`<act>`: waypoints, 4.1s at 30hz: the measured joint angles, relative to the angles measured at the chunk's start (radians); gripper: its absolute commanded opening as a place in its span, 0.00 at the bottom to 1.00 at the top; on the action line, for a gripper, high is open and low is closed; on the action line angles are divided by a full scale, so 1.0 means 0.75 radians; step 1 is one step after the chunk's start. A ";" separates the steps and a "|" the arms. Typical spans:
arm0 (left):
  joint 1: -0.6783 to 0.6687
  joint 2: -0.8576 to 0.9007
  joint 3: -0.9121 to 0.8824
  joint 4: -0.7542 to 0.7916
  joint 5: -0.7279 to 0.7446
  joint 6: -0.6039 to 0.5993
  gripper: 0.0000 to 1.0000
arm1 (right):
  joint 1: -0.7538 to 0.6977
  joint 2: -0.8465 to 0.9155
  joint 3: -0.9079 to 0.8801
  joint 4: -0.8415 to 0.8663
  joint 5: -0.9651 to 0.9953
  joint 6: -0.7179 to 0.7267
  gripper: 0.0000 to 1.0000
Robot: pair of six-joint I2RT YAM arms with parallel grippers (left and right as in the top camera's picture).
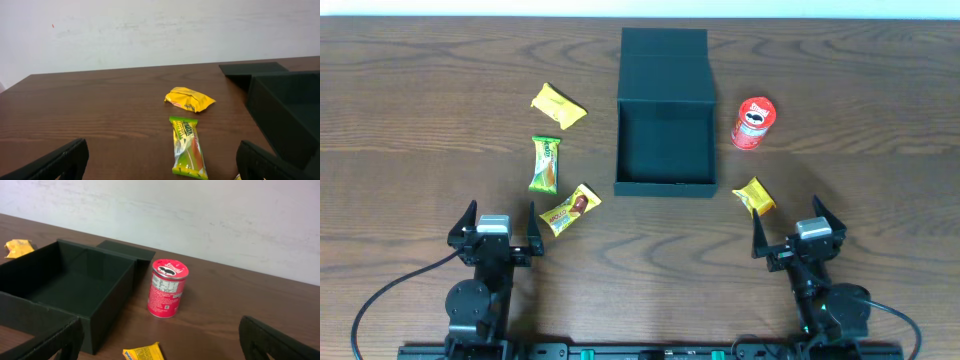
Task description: Pack container
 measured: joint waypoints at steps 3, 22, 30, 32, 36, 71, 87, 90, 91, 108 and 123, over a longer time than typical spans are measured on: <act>0.000 -0.001 0.000 0.000 0.000 0.000 0.95 | 0.000 0.000 0.000 0.000 0.000 0.000 0.99; 0.000 -0.001 0.000 0.000 0.000 0.000 0.95 | 0.000 0.000 0.000 0.000 0.000 0.000 0.99; 0.000 0.000 0.000 0.000 0.000 0.000 0.96 | 0.000 0.000 0.000 0.000 0.000 0.000 0.99; 0.000 0.000 0.000 0.000 0.000 0.000 0.95 | 0.000 0.000 0.000 0.000 0.000 0.000 0.99; 0.000 -0.001 0.000 0.000 0.000 0.000 0.95 | 0.000 0.000 0.000 0.000 0.000 0.000 0.99; 0.000 0.382 0.817 0.466 0.291 -0.356 0.95 | -0.001 0.320 0.805 0.154 -0.138 0.126 0.99; 0.001 1.583 1.750 -0.534 0.129 0.021 0.95 | -0.003 1.671 2.092 -0.886 -0.106 0.149 0.99; 0.001 1.673 1.750 -0.662 0.230 0.019 0.95 | -0.005 1.744 2.093 -0.987 -0.240 0.153 0.99; 0.001 1.698 1.750 -0.696 0.273 0.008 0.95 | -0.005 1.758 2.093 -1.006 -0.283 0.162 0.99; -0.114 2.035 2.089 -1.059 0.002 -0.345 0.95 | -0.005 1.925 2.120 -1.245 0.148 0.924 0.99; -0.114 2.252 2.117 -1.101 0.085 -0.381 0.95 | -0.005 2.197 2.120 -1.252 0.157 0.923 0.99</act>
